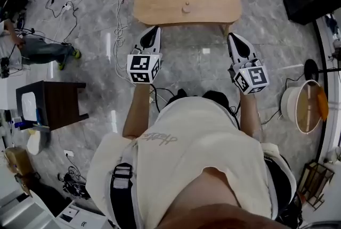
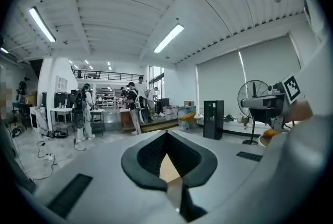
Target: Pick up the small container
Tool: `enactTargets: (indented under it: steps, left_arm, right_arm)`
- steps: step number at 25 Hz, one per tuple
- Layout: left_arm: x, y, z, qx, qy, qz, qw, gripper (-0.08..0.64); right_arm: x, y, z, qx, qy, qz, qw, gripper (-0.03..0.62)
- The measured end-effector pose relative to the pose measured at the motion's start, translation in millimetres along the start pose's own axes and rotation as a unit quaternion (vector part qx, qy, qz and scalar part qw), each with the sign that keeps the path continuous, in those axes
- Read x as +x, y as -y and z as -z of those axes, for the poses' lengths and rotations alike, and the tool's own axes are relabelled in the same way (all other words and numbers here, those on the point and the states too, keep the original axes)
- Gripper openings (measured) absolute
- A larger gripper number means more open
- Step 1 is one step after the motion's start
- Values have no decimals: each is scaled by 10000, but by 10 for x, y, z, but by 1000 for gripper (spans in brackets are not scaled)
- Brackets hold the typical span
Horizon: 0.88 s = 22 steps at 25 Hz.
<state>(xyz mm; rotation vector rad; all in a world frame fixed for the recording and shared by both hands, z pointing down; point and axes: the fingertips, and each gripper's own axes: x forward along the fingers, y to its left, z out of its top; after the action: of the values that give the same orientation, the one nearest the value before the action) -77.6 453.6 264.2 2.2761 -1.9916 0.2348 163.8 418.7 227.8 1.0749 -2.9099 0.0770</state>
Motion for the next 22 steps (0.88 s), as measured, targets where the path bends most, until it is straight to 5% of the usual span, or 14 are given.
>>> enactTargets:
  steps: [10,15,22]
  left_arm:
    - [-29,-380,497,-596,-204,-18,9980,3]
    - [73,-455,776,-1350,-352,-105,9902,3]
    - [681,-373,519,-937,-375,-77,9949,3]
  right_arm:
    - [175,-211,321,-31,-552,-21,9985,-2]
    - [352,-152,316,-93,-659,-104,9977,-2]
    - [692,373,513,308,-597,-240,9974,-2]
